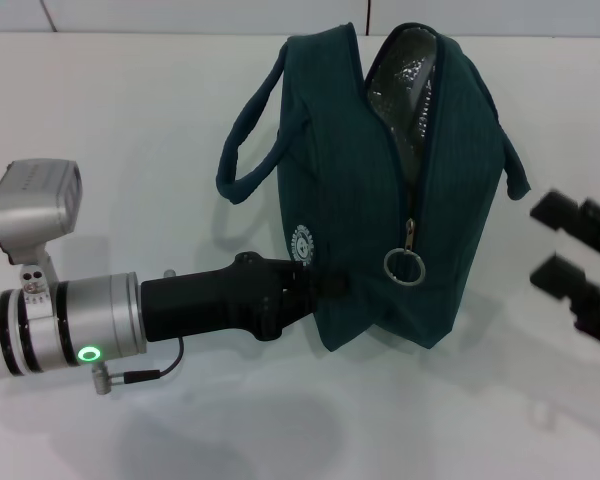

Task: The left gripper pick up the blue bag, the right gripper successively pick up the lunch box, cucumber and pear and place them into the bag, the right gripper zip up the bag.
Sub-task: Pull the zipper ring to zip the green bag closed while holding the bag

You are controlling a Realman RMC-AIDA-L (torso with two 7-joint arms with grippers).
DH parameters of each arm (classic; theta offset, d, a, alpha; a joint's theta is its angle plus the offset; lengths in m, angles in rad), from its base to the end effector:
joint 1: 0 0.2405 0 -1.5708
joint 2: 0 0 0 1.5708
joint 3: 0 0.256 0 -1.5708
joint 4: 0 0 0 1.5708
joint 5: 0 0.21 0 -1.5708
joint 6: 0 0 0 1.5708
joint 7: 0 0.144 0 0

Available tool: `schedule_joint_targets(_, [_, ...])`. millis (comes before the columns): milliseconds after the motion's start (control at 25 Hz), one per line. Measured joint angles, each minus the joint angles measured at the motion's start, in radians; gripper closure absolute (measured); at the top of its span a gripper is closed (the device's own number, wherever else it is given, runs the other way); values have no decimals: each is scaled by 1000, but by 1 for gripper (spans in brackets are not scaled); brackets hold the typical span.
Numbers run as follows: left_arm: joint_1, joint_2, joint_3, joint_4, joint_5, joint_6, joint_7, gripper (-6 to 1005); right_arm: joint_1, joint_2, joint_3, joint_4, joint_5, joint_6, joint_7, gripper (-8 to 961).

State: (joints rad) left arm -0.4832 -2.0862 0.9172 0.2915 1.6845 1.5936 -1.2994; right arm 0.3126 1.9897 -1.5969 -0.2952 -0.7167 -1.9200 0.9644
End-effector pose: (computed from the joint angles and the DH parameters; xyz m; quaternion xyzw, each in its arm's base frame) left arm -0.2589 0.2733 -0.0612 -0.8833 -0.3097 -0.3510 0.0250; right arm 0.2509 0.2303 0.0013 -0.8113 0.1485 0.5589 0.0862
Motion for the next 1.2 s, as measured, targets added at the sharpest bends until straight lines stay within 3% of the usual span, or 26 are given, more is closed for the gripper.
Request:
schedule_joint_targets(280, [0,0,1,0,0,3,0,943,-7,-1,0,73,-56,7,39,369])
schedule_joint_targets(480, [0,-1,6,0,0,3,0,942,6,5,0,86,-65,30,56,177])
schedule_joint_targets(1200, [-7,-3,9,0,7,8,0,942,69,24,-3,78,-106,171,104,199])
